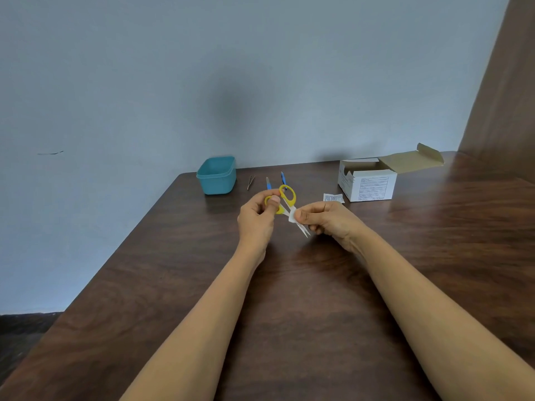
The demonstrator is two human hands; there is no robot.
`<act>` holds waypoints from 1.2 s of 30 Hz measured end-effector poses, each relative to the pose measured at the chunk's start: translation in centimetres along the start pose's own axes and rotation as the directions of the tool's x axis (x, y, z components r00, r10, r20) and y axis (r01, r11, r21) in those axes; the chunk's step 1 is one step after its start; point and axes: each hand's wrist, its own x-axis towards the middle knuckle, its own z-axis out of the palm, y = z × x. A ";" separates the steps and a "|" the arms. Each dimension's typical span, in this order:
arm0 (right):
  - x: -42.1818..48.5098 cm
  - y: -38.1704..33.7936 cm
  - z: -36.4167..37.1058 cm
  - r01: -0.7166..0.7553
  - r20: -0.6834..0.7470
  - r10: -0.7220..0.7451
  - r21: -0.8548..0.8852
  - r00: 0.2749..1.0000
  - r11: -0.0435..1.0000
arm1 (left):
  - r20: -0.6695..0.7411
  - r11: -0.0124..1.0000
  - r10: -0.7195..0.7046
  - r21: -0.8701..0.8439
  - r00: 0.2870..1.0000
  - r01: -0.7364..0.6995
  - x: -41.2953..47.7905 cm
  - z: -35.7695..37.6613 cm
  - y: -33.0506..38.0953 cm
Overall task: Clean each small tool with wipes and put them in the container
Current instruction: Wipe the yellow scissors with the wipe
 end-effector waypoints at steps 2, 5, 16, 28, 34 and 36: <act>0.1 0.1 0.0 -0.005 -0.031 0.007 0.058 1.000 0.998 | 0.027 1.000 0.001 0.014 1.000 -0.001 -0.3 0.4 -0.2; 0.2 0.1 0.0 -0.009 -0.047 0.014 0.095 0.999 0.995 | 0.040 1.000 -0.004 0.022 0.999 0.003 -0.5 0.6 -0.1; 0.2 0.4 0.0 -0.001 -0.061 0.005 0.070 0.998 0.998 | 0.037 0.998 -0.034 0.048 0.999 0.033 -0.7 0.4 0.2; 0.5 0.9 0.6 0.091 -0.229 -0.021 0.300 0.973 0.949 | 0.104 0.990 0.001 0.142 0.995 -0.015 -0.9 0.8 0.3; 0.6 1.0 0.1 0.084 -0.167 -0.018 0.397 0.986 0.914 | 0.157 0.986 0.021 0.160 0.987 -0.046 -0.8 0.8 0.1; 0.5 0.9 0.0 0.078 -0.154 -0.011 0.435 0.988 0.897 | 0.181 0.982 0.026 0.180 0.983 -0.059 -0.9 0.8 0.0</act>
